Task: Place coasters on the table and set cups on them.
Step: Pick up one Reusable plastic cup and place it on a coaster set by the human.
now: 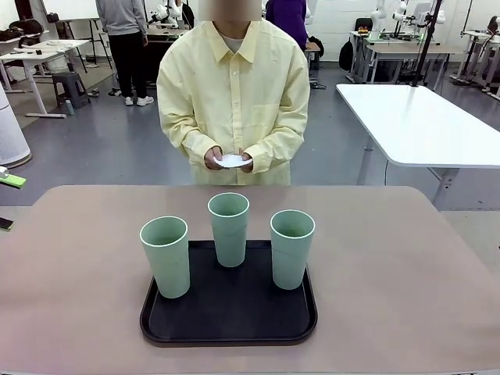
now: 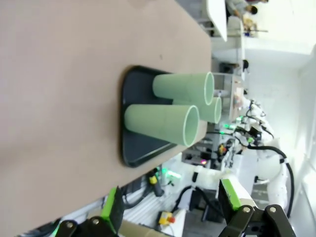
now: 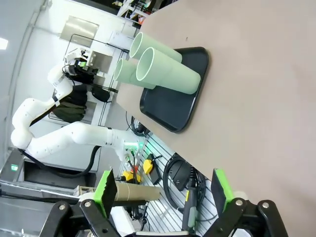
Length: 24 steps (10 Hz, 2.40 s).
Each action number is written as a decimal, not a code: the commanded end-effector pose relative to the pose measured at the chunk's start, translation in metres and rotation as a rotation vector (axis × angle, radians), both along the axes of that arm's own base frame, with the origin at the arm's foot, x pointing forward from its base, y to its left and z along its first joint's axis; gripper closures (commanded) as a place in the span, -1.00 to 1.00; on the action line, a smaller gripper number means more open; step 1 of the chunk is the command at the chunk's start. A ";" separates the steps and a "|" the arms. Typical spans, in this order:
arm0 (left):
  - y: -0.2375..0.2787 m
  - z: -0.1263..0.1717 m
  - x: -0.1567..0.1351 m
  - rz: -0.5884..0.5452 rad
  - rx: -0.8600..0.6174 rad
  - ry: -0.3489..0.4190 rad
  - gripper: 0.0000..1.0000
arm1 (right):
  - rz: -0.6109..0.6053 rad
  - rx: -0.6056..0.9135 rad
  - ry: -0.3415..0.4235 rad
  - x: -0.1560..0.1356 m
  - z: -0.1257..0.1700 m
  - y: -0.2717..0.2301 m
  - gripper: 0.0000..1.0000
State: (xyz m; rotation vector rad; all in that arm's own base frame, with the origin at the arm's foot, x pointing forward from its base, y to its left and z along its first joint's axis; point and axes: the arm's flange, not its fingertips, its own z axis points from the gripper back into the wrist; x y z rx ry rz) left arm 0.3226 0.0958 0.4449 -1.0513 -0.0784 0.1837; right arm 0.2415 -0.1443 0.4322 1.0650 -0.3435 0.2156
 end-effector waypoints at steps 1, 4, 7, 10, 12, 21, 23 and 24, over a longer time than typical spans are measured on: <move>0.002 -0.001 -0.013 0.039 0.061 0.019 -1.00 | 0.016 0.038 -0.047 -0.016 -0.021 0.029 -1.00; 0.003 -0.001 -0.004 0.009 0.020 0.002 -1.00 | 0.000 0.000 0.000 0.000 0.000 0.000 -1.00; 0.003 -0.001 -0.004 0.009 0.020 0.002 -1.00 | 0.000 0.000 0.000 0.000 0.000 0.000 -1.00; 0.003 -0.001 -0.004 0.009 0.020 0.002 -1.00 | 0.000 0.000 0.000 0.000 0.000 0.000 -1.00; 0.003 -0.001 -0.004 0.009 0.020 0.002 -1.00 | 0.000 0.000 0.000 0.000 0.000 0.000 -1.00; 0.003 -0.001 -0.004 0.009 0.020 0.002 -1.00 | 0.000 0.000 0.000 0.000 0.000 0.000 -1.00; 0.003 -0.002 -0.006 0.009 0.036 0.003 -1.00 | 0.000 0.000 0.000 0.000 0.000 0.000 -1.00; 0.004 0.004 0.010 -0.104 0.108 -0.066 -1.00 | 0.000 0.000 0.000 0.000 0.000 0.000 -1.00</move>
